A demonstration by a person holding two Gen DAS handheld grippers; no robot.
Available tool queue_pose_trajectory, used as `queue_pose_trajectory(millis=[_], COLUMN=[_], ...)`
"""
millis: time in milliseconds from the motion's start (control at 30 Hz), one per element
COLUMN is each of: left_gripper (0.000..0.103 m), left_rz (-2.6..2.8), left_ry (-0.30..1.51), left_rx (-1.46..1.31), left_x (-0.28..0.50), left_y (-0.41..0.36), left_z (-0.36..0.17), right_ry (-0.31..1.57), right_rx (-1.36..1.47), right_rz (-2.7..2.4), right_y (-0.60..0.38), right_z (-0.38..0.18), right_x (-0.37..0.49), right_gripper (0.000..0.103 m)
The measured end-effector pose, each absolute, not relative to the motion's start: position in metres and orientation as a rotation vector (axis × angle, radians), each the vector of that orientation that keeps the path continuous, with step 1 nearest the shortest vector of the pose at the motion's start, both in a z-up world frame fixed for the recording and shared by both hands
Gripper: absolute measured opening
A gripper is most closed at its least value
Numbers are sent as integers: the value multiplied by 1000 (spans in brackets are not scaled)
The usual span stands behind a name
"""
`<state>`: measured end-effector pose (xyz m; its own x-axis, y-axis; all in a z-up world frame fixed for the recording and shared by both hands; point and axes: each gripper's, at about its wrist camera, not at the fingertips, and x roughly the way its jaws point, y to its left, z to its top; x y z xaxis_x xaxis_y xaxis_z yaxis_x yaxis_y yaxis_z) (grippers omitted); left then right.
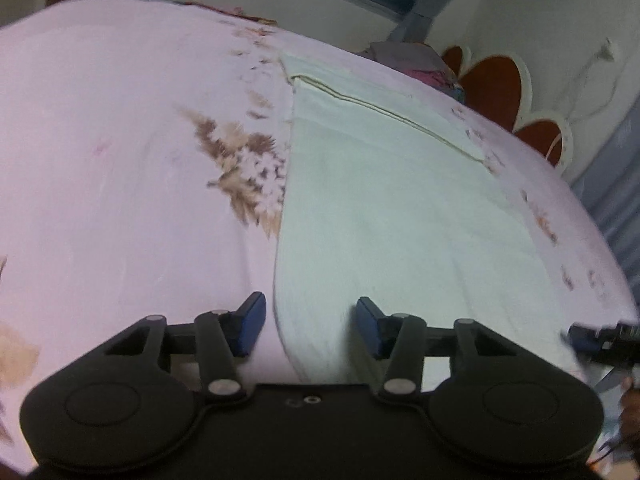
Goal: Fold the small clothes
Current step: 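Grasp the sweater's hem edge with both grippers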
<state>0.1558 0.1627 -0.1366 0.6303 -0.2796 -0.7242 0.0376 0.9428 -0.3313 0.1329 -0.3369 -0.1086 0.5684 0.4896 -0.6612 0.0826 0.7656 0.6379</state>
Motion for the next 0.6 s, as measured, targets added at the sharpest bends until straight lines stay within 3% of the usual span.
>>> queue_pose_trajectory(millis=[267,467,500,533,567,600], left_gripper=[41,17,5,5,4,4], left_rz=[-212,-241,-241,-234,-226,-208], left_ry=[882,929,937,937,921,906], left_rx=[-491,-495,-497,-492,-498,-499], left_x=[158,172,171,169,166,163], left_y=[175,167,167,166,167,167], left_z=[-146,-153,-156,-159,-160,-160], right_ry=[943,936,935,938,951,957], right_rx=[800,863,862,859,854,848], right_rz=[341,368,378,390,394,387], right_y=[-341,-340,-340,-339,-339,-339], right_z=[-114,-125,-125,-126,-128,-130], right_x=[126,146,144,143,140,138], right_gripper=[40,40,31,21,5,3])
